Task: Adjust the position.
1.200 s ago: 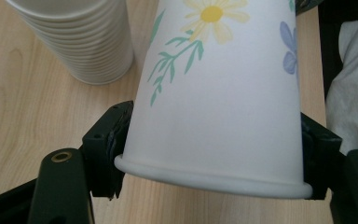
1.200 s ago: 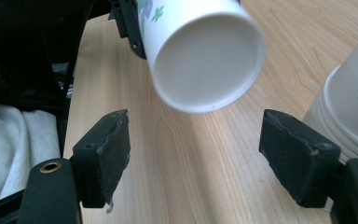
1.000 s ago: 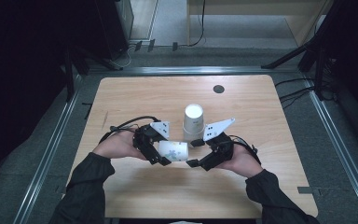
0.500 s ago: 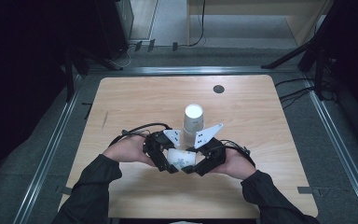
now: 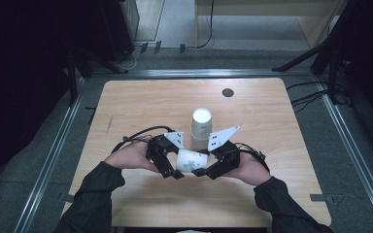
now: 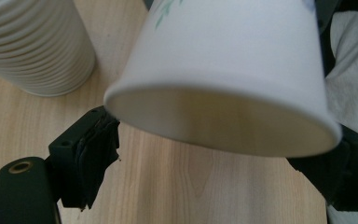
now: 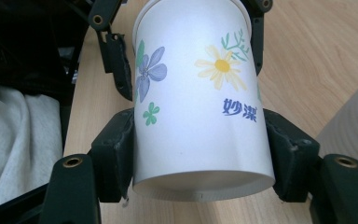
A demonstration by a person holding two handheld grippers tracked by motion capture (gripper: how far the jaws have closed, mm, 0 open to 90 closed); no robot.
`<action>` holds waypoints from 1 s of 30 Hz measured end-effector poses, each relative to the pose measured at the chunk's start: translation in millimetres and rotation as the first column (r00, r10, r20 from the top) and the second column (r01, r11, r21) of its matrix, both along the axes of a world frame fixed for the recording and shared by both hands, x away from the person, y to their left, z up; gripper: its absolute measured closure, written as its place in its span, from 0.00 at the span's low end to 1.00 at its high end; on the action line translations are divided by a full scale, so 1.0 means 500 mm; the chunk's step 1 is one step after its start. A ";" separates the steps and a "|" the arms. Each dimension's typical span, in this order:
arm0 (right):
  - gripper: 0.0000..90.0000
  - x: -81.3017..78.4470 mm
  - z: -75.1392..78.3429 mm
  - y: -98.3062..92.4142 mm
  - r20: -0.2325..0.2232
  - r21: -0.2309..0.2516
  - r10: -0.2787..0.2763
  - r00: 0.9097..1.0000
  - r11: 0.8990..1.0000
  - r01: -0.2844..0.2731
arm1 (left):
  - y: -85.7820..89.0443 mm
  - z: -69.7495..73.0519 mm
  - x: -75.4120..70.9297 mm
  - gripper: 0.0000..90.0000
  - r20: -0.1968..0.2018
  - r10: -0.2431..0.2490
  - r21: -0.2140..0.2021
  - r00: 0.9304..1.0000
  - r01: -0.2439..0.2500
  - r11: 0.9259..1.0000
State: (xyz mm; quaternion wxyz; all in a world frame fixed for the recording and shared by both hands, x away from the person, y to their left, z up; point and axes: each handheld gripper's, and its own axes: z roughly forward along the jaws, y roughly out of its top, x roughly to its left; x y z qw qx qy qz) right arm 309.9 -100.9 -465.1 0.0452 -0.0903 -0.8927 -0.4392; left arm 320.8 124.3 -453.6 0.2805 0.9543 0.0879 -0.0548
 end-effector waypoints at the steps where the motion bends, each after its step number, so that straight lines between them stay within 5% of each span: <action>1: 0.38 0.000 0.003 -0.003 -0.002 0.005 -0.004 1.000 1.000 0.004 | 0.003 0.001 -0.001 0.13 0.001 0.019 -0.013 1.000 -0.019 1.000; 10: 0.38 0.004 0.019 -0.025 -0.002 0.050 -0.027 1.000 0.998 0.027 | 0.049 0.014 -0.011 0.14 -0.025 0.111 -0.120 0.994 -0.113 0.986; 16: 0.38 0.003 0.026 -0.031 -0.003 0.068 -0.028 1.000 0.997 0.028 | 0.064 -0.001 -0.027 0.14 -0.080 0.166 -0.215 0.983 -0.180 0.960; 19: 0.38 0.003 0.027 -0.032 -0.004 0.074 -0.025 1.000 0.997 0.025 | 0.060 -0.013 -0.036 0.14 -0.095 0.174 -0.240 0.980 -0.192 0.952; 22: 0.38 0.003 0.026 -0.030 -0.014 0.077 -0.020 1.000 0.997 0.021 | 0.050 -0.020 -0.038 0.15 -0.094 0.164 -0.249 0.982 -0.183 0.951; 25: 0.38 0.003 0.024 -0.027 -0.012 0.078 -0.012 1.000 0.997 0.012 | 0.046 -0.021 -0.033 0.15 -0.121 0.156 -0.302 0.980 -0.186 0.935; 30: 0.38 0.002 0.019 -0.023 -0.032 0.068 -0.002 0.999 0.998 0.004 | 0.041 -0.021 -0.027 0.15 -0.124 0.146 -0.341 0.981 -0.181 0.923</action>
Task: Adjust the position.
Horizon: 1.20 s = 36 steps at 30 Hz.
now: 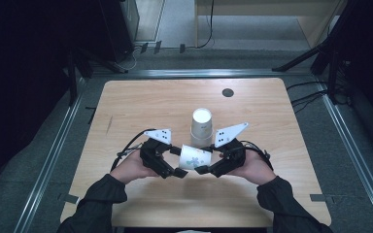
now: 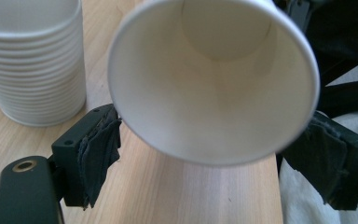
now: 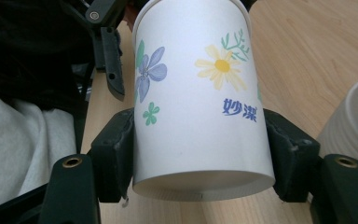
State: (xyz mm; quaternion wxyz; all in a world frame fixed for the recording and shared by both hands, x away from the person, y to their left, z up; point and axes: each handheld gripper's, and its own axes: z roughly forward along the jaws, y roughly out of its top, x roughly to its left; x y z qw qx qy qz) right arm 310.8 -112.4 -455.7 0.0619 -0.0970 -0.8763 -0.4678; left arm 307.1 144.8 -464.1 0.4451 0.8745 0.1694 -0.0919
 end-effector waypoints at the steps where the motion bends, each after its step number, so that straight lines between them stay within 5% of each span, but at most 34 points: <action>1: 0.38 0.000 -0.001 0.002 -0.003 0.000 0.005 1.000 1.000 -0.005 | 0.000 0.000 0.000 0.15 -0.006 0.001 -0.012 1.000 -0.001 1.000; 6: 0.38 -0.001 -0.006 0.010 -0.014 0.000 0.021 1.000 1.000 -0.021 | 0.003 0.005 0.001 0.16 -0.010 -0.001 -0.060 1.000 0.000 0.998; 17: 0.38 -0.002 -0.009 0.014 -0.020 -0.012 0.035 0.999 0.999 -0.035 | 0.009 0.009 0.000 0.27 0.003 -0.017 -0.048 1.000 0.017 0.999; 23: 0.27 -0.006 -0.010 0.018 -0.008 -0.037 0.027 1.000 0.999 -0.027 | 0.018 0.020 0.003 0.27 0.007 -0.006 -0.038 1.000 0.006 0.999; 32: 0.27 0.000 -0.012 0.012 -0.001 -0.057 -0.010 1.000 0.998 0.010 | 0.043 0.056 0.018 0.28 0.048 0.015 0.072 0.999 -0.019 0.997; 36: 0.27 0.004 -0.014 0.011 0.002 -0.064 -0.027 1.000 0.998 0.027 | 0.045 0.072 0.023 0.28 0.046 -0.014 0.103 0.999 0.009 0.995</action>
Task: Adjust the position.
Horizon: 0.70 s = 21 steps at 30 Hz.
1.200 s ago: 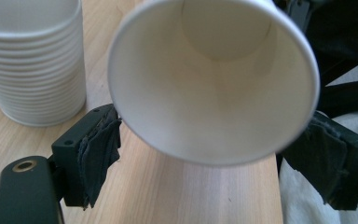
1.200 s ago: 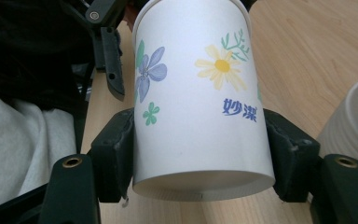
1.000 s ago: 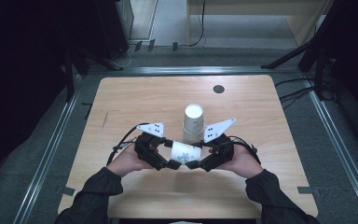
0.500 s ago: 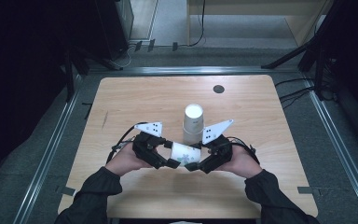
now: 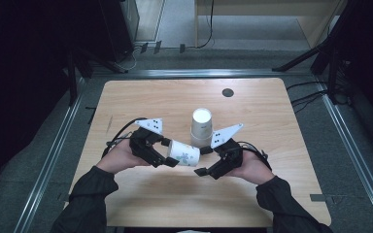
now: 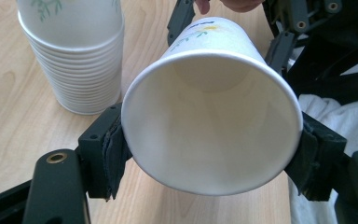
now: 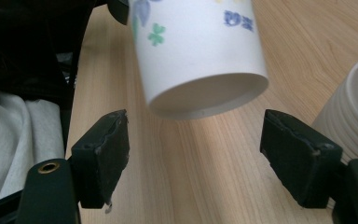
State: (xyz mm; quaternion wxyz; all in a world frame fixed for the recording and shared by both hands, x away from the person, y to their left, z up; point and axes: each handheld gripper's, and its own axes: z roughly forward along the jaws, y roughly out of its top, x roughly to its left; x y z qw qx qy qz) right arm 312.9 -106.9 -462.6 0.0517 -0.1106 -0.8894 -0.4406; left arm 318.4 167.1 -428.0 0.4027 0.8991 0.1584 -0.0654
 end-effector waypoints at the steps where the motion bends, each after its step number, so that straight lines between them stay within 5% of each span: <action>1: 0.27 0.001 0.000 0.000 -0.002 0.000 -0.002 1.000 1.000 0.002 | -0.002 0.004 -0.001 0.28 0.016 -0.010 0.013 1.000 0.009 1.000; 8: 0.27 0.002 -0.002 0.002 0.010 0.001 -0.012 1.000 1.000 0.012 | -0.030 0.023 0.001 0.28 0.062 -0.075 0.165 0.995 0.064 0.984; 14: 0.28 0.006 -0.007 0.004 0.010 0.001 -0.018 1.000 1.000 0.018 | -0.053 0.019 0.001 0.28 0.074 -0.096 0.283 0.993 0.071 0.957; 18: 0.29 0.006 -0.013 0.011 0.012 0.000 -0.013 1.000 1.000 0.013 | -0.067 0.008 -0.001 0.28 0.066 -0.130 0.310 0.989 0.104 0.945; 21: 0.29 0.004 -0.020 0.021 -0.002 -0.006 0.000 1.000 1.000 0.000 | -0.074 0.009 -0.003 0.28 0.061 -0.130 0.298 0.990 0.107 0.949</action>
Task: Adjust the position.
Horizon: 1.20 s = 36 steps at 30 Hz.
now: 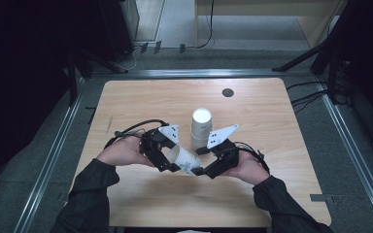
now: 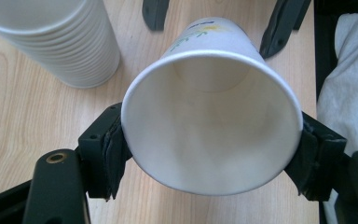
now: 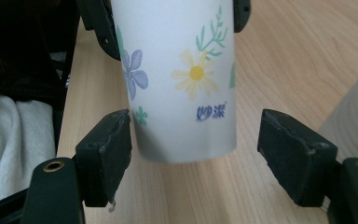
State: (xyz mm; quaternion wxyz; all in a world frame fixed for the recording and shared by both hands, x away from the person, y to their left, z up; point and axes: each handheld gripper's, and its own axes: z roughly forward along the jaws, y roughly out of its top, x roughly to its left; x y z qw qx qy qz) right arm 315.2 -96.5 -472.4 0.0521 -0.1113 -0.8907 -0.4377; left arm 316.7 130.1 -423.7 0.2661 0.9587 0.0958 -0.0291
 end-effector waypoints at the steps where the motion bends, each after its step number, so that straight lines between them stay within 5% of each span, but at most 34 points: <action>1: 0.29 0.000 -0.002 0.004 0.008 0.000 0.008 1.000 1.000 -0.008 | -0.002 0.001 0.000 0.28 0.001 -0.004 -0.001 1.000 0.004 1.000; 14: 0.38 -0.011 -0.017 0.035 0.011 -0.023 0.057 0.998 0.998 -0.057 | -0.014 -0.005 -0.003 0.27 -0.006 -0.024 -0.007 1.000 0.024 1.000; 22: 0.38 -0.009 -0.009 0.026 0.027 -0.013 0.043 0.999 0.999 -0.043 | -0.001 -0.007 0.001 0.13 -0.020 0.007 -0.076 1.000 -0.009 0.997; 28: 0.38 -0.003 0.003 0.006 0.030 0.026 0.020 0.999 0.999 -0.020 | 0.020 -0.005 0.002 0.11 -0.032 0.050 -0.162 0.998 -0.054 0.985; 36: 0.38 -0.002 0.015 -0.015 0.031 0.059 -0.001 1.000 0.998 -0.001 | 0.044 -0.017 -0.009 0.11 -0.051 0.112 -0.218 0.992 -0.121 0.968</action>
